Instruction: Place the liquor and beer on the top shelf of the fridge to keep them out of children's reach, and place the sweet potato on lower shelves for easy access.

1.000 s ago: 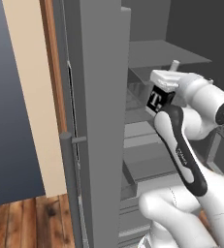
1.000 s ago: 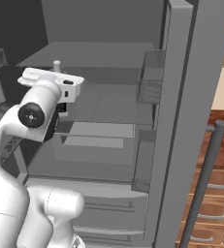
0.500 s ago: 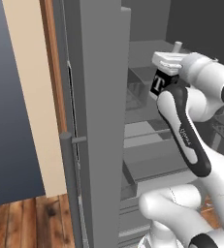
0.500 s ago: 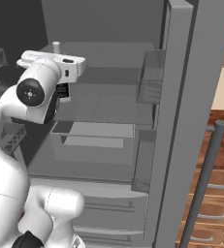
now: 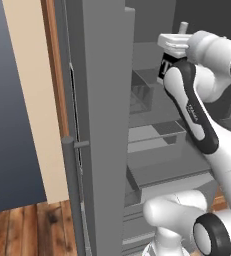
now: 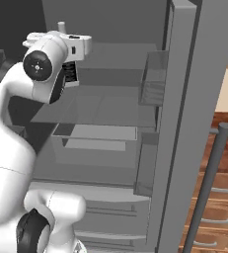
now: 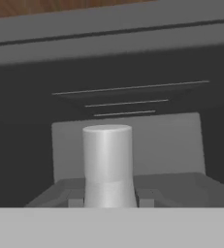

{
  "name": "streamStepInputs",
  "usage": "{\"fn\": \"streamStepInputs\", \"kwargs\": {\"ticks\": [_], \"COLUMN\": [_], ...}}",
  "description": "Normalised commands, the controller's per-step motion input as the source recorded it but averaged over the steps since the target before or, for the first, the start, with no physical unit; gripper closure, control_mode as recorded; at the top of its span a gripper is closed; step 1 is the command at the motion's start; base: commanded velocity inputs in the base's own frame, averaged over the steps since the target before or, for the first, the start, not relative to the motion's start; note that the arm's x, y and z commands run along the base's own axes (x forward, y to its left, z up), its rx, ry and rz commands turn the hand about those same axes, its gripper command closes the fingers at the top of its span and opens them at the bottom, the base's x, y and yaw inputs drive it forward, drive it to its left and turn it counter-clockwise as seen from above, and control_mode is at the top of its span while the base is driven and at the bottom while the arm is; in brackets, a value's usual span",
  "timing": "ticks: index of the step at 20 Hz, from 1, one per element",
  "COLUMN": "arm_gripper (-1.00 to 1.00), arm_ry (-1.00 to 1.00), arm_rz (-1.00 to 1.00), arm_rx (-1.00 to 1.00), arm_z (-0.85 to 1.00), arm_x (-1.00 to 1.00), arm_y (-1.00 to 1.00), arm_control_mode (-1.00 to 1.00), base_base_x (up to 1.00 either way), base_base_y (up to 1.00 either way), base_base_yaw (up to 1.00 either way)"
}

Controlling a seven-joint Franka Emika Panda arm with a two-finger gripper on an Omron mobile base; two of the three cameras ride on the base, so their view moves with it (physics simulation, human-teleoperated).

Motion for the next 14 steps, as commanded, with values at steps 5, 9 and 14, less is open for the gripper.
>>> {"fn": "streamStepInputs", "kwargs": {"ticks": [5,9,14], "arm_gripper": [1.0,1.0,1.0], "arm_ry": [0.0,0.0,0.0], "arm_rz": [0.0,0.0,0.0], "arm_rx": [0.0,0.0,0.01], "arm_z": [0.29,0.07,0.0], "arm_x": [0.38,0.53,0.65], "arm_y": [0.0,0.0,0.0], "arm_control_mode": [-1.0,-1.0,-1.0], "base_base_x": [0.0,0.0,0.0], "base_base_y": [0.0,0.0,0.0], "base_base_yaw": [0.0,0.0,0.0]}}
